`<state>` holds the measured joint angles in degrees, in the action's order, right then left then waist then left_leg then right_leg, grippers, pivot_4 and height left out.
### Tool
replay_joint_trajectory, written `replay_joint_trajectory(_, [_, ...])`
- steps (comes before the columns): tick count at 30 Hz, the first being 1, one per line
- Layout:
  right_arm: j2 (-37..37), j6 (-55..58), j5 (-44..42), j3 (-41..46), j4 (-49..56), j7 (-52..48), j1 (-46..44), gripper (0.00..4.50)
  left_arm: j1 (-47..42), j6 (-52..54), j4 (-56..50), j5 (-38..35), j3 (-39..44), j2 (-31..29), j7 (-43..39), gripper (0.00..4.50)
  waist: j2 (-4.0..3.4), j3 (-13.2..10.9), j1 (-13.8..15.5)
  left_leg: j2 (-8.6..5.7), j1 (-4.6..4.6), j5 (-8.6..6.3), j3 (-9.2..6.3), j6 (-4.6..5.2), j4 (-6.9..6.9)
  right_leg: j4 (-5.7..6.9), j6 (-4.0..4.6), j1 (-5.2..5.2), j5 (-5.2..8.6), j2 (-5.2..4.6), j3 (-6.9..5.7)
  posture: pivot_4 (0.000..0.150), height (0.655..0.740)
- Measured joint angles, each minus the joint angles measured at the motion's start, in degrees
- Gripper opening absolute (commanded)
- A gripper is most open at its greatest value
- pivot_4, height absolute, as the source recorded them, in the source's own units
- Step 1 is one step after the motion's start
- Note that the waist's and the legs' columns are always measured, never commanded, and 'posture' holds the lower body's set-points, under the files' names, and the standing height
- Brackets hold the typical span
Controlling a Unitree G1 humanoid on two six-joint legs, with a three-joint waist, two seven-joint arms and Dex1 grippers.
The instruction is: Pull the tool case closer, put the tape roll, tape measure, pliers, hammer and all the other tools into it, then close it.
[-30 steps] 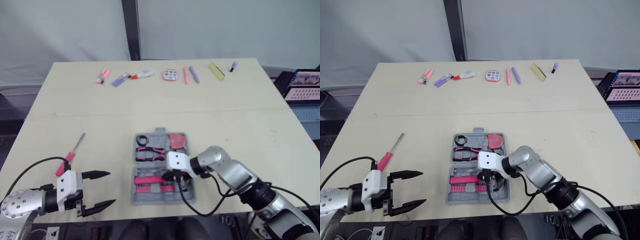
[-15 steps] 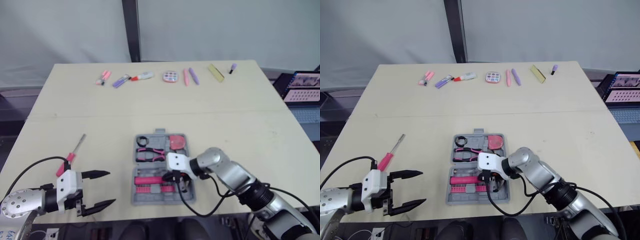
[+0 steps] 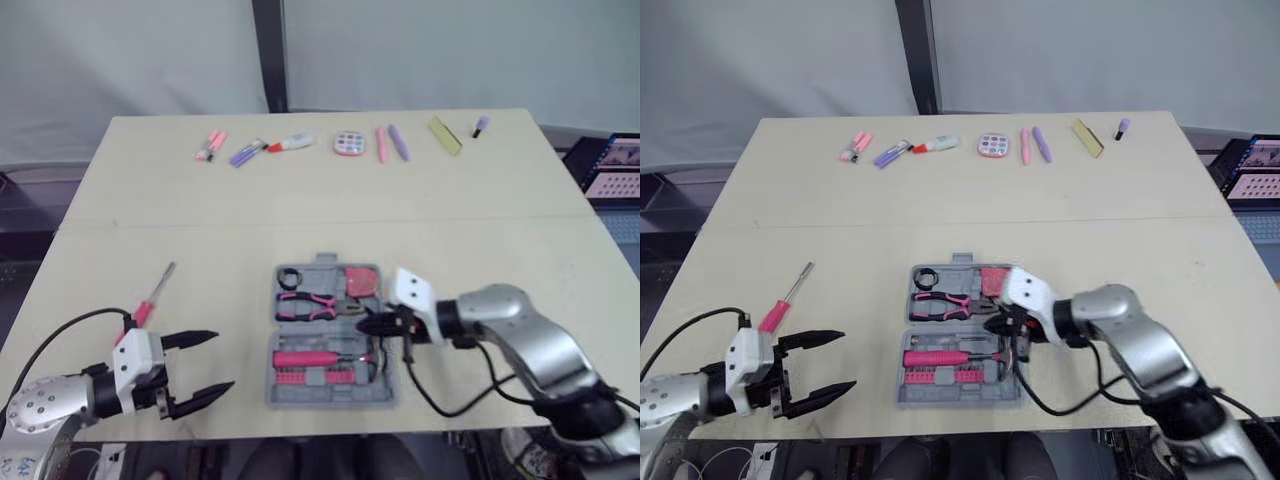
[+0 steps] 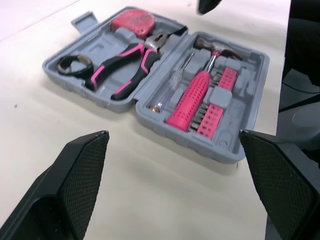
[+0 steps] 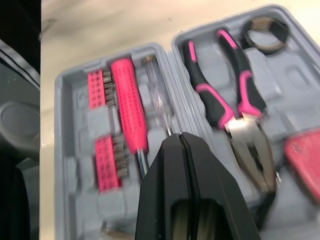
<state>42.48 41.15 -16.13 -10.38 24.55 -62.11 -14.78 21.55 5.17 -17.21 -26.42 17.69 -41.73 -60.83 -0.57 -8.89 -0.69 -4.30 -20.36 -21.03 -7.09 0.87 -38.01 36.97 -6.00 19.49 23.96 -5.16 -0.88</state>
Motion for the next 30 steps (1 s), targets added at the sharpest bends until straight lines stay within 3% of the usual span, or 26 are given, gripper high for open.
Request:
replay_joint_trajectory(3, [3.9, -0.3, -3.0, 4.7, 2.2, -1.1, 7.3, 0.85, 1.6, -0.8, -0.2, 0.0, 1.2, 0.6, 0.3, 4.5, 0.03, -0.1, 0.3, 0.04, -0.03, 0.02, 0.2, 0.03, -0.07, -0.13, 0.0, -0.04, 0.0, 0.0, 0.0, 0.15, 0.74])
replay_joint_trajectory(11, [9.8, -7.9, -6.0, 15.8, 5.6, -4.5, 27.7, 4.46, 9.1, -4.4, -2.4, 1.6, 4.7, 2.7, 1.8, 4.5, 0.21, -0.2, 1.3, 0.11, 0.02, 0.1, 0.43, 0.07, -0.1, -0.48, -0.05, -0.23, -0.02, -0.03, -0.01, 0.15, 0.74])
replay_joint_trajectory(20, [9.4, -12.9, -6.0, 18.4, 5.6, -2.9, 31.8, 4.46, 10.6, -2.8, -5.5, 1.1, 5.1, 2.9, 3.9, 4.5, 0.23, -0.3, 1.9, 0.11, 0.06, 0.1, 0.46, 0.07, -0.11, -0.52, -0.06, -0.27, -0.03, -0.03, 0.0, 0.15, 0.74])
replay_joint_trajectory(23, [7.0, -15.6, -6.9, 20.6, 4.8, -2.2, 31.8, 4.46, 9.6, 2.5, -7.7, -1.7, 5.9, 3.0, 7.2, 4.5, 0.29, -0.3, 2.0, 0.12, 0.06, 0.1, 0.43, 0.07, -0.12, -0.51, -0.06, -0.28, -0.03, -0.03, 0.01, 0.15, 0.74])
replay_joint_trajectory(26, [3.4, -21.5, -10.0, 25.6, 4.5, -3.1, 33.5, 4.46, 5.8, 13.4, -12.7, -9.2, 9.9, 5.3, 18.3, 4.5, 0.29, -0.3, 2.3, 0.08, 0.09, 0.11, 0.33, 0.08, -0.15, -0.49, -0.08, -0.39, -0.04, -0.04, 0.02, 0.15, 0.74])
replay_joint_trajectory(30, [1.3, -27.8, -11.0, 26.5, 4.6, -4.4, 35.0, 4.46, 3.8, 22.5, -16.7, -13.0, 12.3, 9.0, 30.7, 4.5, 0.29, -0.3, 2.0, 0.1, 0.2, 0.1, 0.37, 0.09, -0.1, -0.49, -0.08, -0.5, -0.04, -0.01, 0.0, 0.15, 0.74])
